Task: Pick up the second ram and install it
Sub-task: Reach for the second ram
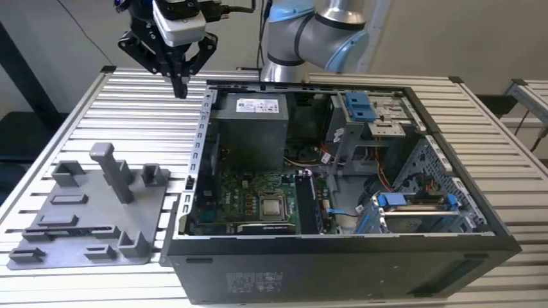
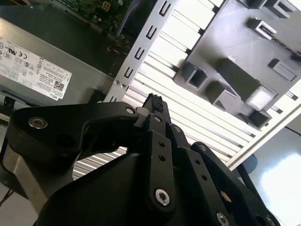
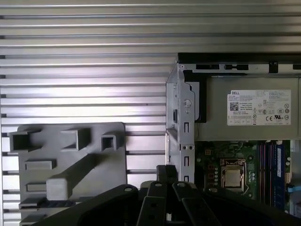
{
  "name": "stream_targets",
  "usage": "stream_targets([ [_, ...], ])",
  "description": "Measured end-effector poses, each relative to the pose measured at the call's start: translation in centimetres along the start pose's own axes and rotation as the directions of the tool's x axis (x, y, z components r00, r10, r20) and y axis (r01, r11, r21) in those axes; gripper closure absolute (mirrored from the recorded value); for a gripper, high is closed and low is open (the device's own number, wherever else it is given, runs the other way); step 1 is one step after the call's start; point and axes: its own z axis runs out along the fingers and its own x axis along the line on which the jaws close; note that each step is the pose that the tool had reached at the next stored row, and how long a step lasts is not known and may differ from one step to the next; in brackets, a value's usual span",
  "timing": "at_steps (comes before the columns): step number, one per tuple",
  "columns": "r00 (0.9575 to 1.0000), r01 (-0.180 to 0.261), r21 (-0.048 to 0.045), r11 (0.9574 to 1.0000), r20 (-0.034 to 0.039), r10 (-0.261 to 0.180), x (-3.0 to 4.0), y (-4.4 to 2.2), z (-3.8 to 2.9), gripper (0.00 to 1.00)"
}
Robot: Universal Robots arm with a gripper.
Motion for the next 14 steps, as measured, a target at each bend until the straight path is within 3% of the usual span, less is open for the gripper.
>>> stream_targets([
  [14, 1.0000, 0.007, 0.0000, 1.0000, -0.0062, -0.007, 1.00, -0.03, -0.01, 0.89],
])
